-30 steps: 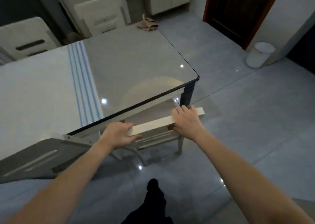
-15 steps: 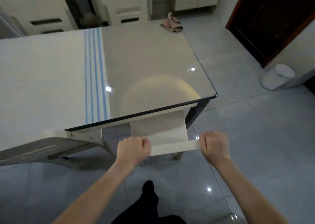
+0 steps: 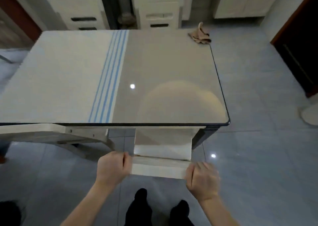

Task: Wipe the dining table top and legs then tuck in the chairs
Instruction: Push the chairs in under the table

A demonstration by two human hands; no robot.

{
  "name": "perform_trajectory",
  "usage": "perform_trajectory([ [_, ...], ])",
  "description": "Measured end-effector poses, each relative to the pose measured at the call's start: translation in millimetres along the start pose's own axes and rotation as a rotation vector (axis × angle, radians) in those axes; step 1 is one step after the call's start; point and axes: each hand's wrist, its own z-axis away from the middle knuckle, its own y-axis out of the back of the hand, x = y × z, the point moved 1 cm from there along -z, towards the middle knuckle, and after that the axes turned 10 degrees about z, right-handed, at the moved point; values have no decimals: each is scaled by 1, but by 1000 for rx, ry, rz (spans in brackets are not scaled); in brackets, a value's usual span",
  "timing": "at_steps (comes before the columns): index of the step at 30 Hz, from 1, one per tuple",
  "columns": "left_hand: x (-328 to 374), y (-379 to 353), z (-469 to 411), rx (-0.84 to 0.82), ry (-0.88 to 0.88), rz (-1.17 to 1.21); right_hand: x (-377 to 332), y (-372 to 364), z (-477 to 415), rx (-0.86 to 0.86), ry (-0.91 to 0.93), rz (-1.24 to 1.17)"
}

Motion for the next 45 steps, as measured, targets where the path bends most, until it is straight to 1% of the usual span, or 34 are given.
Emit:
perform_trajectory([
  [3, 14, -6, -7, 3, 54, -12, 17, -6, -14, -28, 31, -40],
  [7, 34, -15, -16, -5, 84, -30, 41, -8, -37, -5, 75, -65],
  [11, 57, -21, -24, -27, 115, -11, 64, -14, -59, -47, 130, 3],
  [15, 69, -27, -38, -35, 105, -23, 80, -27, -76, -75, 125, 14],
  [21, 59, -15, -61, -18, 145, -63, 61, -27, -89, -30, 122, -31],
  [26, 51, -14, -75, 17, 146, -62, 52, -36, -97, -51, 115, -37],
  [29, 52, -16, -80, 38, 128, -23, 56, -41, -104, -46, 120, -24],
  [32, 61, -18, -88, 17, 106, -12, 66, -50, -116, -44, 120, 31],
  [35, 64, -17, -100, -8, 72, 3, 70, -58, -127, -72, 94, 7],
  [42, 46, -8, -116, -59, 48, 22, 49, -55, -134, -31, 45, -2],
  [45, 42, -3, -118, -65, 7, 35, 42, -54, -134, -23, 19, 24],
])
